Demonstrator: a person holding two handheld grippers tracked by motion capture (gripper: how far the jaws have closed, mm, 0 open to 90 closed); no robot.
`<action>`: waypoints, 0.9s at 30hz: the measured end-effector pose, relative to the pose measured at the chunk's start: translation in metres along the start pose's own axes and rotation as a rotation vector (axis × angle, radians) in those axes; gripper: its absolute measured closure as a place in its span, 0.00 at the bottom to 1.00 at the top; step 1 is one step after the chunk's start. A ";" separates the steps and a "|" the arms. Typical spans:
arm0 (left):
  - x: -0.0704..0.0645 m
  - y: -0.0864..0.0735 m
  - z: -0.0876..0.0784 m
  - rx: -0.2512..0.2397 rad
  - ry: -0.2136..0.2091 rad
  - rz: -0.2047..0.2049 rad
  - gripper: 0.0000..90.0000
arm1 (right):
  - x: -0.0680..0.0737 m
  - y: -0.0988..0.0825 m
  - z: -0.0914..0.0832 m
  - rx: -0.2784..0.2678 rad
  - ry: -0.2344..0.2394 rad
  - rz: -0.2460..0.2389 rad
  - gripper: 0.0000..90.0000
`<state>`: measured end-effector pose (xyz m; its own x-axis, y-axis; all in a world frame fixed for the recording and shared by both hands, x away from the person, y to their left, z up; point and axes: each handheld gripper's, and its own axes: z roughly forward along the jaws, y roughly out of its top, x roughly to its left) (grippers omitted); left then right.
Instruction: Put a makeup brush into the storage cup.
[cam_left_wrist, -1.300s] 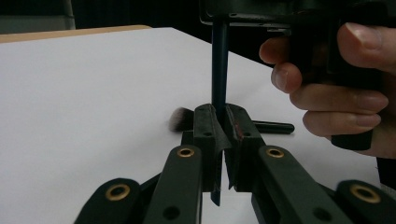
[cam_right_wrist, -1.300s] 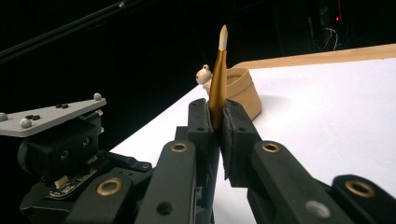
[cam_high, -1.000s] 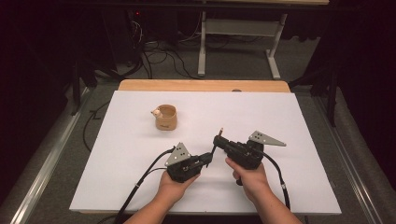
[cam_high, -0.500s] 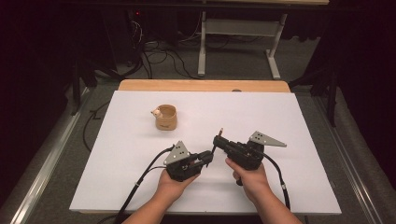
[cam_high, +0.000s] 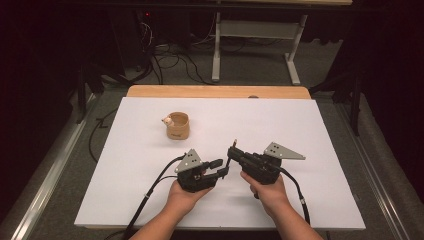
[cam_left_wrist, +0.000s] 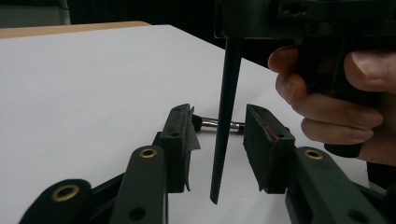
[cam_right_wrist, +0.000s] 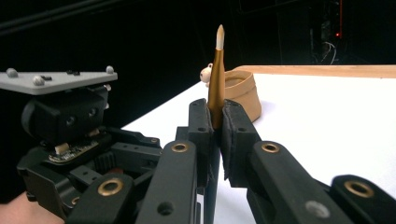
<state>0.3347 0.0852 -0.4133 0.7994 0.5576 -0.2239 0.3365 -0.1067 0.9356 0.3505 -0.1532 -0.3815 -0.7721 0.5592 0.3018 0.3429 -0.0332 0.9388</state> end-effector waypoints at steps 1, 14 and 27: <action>0.000 0.000 0.000 0.000 0.000 0.000 0.69 | 0.000 0.000 0.000 0.002 0.000 -0.008 0.95; -0.001 0.002 -0.003 -0.012 0.011 0.004 0.75 | 0.010 -0.004 0.004 0.038 -0.009 -0.134 0.95; -0.002 0.003 -0.005 -0.030 0.013 0.014 0.78 | 0.016 -0.006 0.008 0.062 -0.004 -0.167 0.95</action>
<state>0.3317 0.0879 -0.4090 0.7976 0.5665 -0.2070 0.3095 -0.0898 0.9467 0.3405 -0.1377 -0.3836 -0.8193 0.5556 0.1418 0.2424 0.1115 0.9638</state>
